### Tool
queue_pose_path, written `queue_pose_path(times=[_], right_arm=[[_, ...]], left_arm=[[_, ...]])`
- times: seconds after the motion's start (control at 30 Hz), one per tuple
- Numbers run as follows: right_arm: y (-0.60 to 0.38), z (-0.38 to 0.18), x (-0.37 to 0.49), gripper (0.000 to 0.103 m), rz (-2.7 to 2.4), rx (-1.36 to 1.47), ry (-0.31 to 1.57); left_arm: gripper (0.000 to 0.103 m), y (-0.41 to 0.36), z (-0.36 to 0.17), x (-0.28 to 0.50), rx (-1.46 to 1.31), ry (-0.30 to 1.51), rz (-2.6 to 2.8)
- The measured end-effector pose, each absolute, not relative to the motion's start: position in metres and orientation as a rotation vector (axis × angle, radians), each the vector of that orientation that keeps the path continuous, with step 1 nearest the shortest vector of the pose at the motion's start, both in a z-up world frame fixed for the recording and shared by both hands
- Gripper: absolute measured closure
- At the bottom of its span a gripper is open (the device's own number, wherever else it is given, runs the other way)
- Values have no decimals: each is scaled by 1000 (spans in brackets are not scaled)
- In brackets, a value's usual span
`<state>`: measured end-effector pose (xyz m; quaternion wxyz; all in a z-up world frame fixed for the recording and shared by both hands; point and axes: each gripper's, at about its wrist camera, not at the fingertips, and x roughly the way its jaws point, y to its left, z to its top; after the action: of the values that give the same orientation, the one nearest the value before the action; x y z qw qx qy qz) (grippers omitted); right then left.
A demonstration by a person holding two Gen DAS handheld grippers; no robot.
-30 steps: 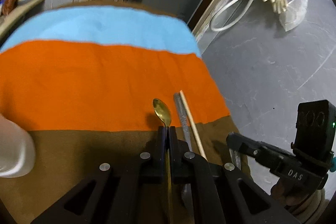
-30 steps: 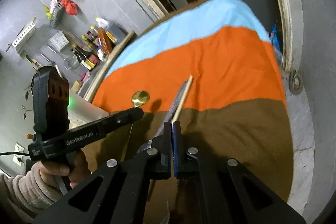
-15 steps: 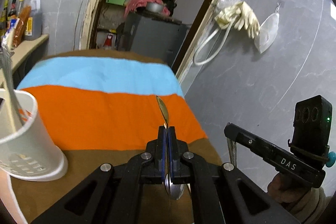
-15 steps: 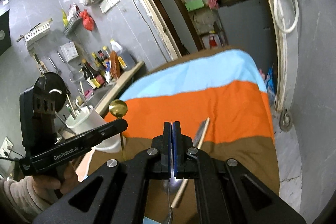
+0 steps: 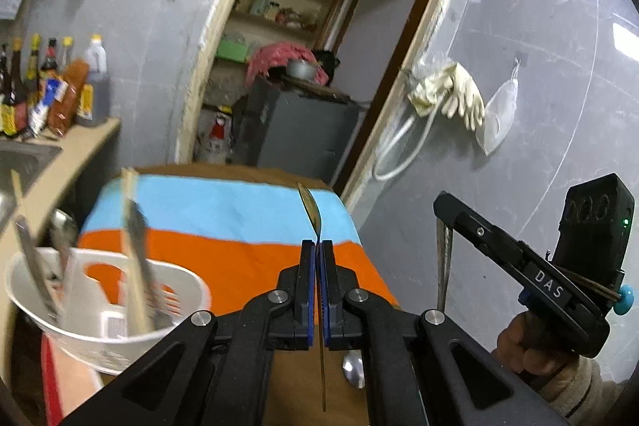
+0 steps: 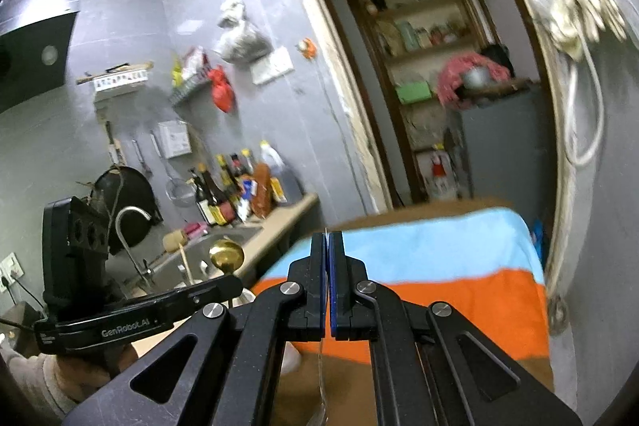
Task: Organize utensils
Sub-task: 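Lift both spoons and carry them over the white caddy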
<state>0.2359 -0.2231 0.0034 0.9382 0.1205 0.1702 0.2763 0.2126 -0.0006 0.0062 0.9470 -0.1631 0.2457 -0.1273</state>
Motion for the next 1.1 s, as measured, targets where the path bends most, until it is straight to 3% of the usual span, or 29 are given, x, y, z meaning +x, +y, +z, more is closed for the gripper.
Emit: queue_pose_path(times=[0.63,1.1], right_arm=[[-96,36,248,101,612,238,147],[-50,9,274,101,579,201,153]], left_arm=[[101,164,25,178,-431,321,76],[101,192,-9,204,-466,306,144]])
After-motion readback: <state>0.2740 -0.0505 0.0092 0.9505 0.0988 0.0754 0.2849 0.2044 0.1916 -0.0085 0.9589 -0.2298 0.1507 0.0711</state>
